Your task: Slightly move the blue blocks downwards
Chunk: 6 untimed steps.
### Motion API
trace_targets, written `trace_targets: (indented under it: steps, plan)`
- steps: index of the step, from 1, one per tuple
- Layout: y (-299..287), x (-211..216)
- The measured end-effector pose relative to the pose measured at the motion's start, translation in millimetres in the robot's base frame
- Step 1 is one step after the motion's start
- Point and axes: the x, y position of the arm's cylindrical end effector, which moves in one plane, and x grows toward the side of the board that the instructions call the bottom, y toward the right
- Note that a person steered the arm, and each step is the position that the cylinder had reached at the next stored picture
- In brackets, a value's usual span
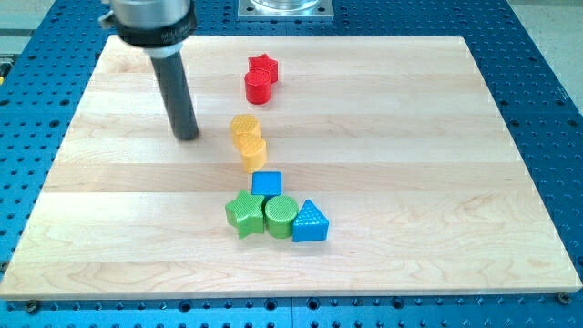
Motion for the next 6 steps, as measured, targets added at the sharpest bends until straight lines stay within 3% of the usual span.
trace_targets:
  steps: [1, 3, 4, 6]
  plan:
    - [26.1, 61.6]
    - [174.1, 62.7]
    - [212.0, 72.8]
    - [199.9, 100.8]
